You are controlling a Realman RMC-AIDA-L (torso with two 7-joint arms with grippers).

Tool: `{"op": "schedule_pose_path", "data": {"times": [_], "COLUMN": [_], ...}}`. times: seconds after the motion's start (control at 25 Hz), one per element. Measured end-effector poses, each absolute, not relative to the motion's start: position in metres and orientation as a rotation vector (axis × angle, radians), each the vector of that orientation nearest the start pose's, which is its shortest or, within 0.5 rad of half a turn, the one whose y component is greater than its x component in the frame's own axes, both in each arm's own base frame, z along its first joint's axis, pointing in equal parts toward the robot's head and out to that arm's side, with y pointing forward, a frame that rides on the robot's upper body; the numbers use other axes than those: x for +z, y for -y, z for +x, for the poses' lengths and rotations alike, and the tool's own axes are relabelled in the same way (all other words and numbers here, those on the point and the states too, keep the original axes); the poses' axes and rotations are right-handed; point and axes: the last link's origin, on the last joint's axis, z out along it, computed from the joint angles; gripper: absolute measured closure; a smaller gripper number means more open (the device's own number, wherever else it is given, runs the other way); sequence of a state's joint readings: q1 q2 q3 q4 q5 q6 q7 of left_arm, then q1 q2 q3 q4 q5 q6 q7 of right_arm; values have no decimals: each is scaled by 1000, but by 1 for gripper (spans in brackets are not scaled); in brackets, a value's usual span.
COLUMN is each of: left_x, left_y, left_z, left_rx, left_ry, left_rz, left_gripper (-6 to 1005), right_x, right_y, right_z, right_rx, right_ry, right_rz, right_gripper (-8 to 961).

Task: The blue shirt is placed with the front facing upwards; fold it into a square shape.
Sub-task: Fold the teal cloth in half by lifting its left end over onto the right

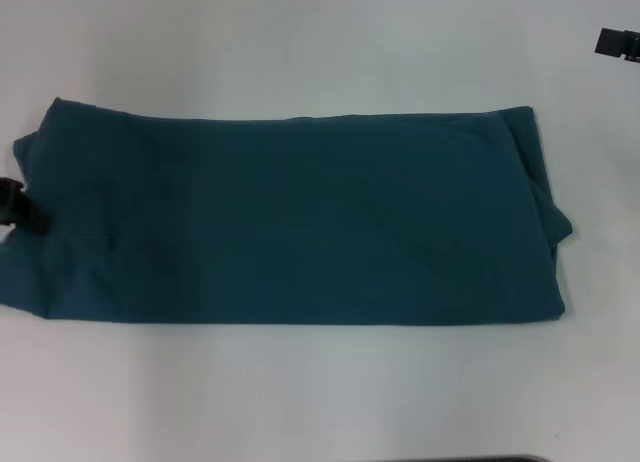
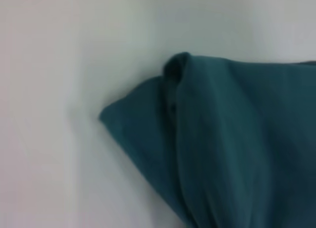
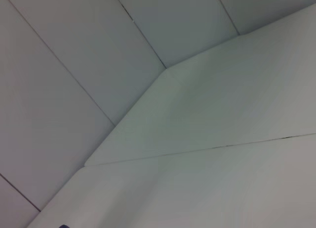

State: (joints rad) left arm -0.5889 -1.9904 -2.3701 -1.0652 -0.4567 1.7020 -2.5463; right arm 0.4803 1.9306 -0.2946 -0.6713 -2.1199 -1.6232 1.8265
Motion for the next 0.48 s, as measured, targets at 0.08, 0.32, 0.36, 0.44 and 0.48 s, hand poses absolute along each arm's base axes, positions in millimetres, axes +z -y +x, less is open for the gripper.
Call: {"op": "schedule_pose_path", "data": {"times": [0.08, 0.32, 0.36, 0.44, 0.48], "left_x": [80, 69, 66, 61, 58], "left_y": [-338, -336, -336, -335, -334], "left_z": [-289, -263, -260, -253, -248], "left_rx": [233, 145, 138, 114, 97], "left_ry": [1705, 1676, 1674, 1671, 1667], "left_rz": [-2244, -2357, -2369, -2403, -2422], "left_gripper": [938, 938, 938, 938, 938], "right_x": [105, 105, 105, 105, 104], "right_y": [-326, -327, -327, -327, -327], "right_z": [328, 328, 328, 327, 327], "right_rx": [835, 832, 831, 829, 828], "right_ry": [-1264, -1260, -1259, -1257, -1256], "right_rz": [-2244, -2247, -2248, -2250, -2251], "right_gripper": [69, 70, 70, 71, 71]}}
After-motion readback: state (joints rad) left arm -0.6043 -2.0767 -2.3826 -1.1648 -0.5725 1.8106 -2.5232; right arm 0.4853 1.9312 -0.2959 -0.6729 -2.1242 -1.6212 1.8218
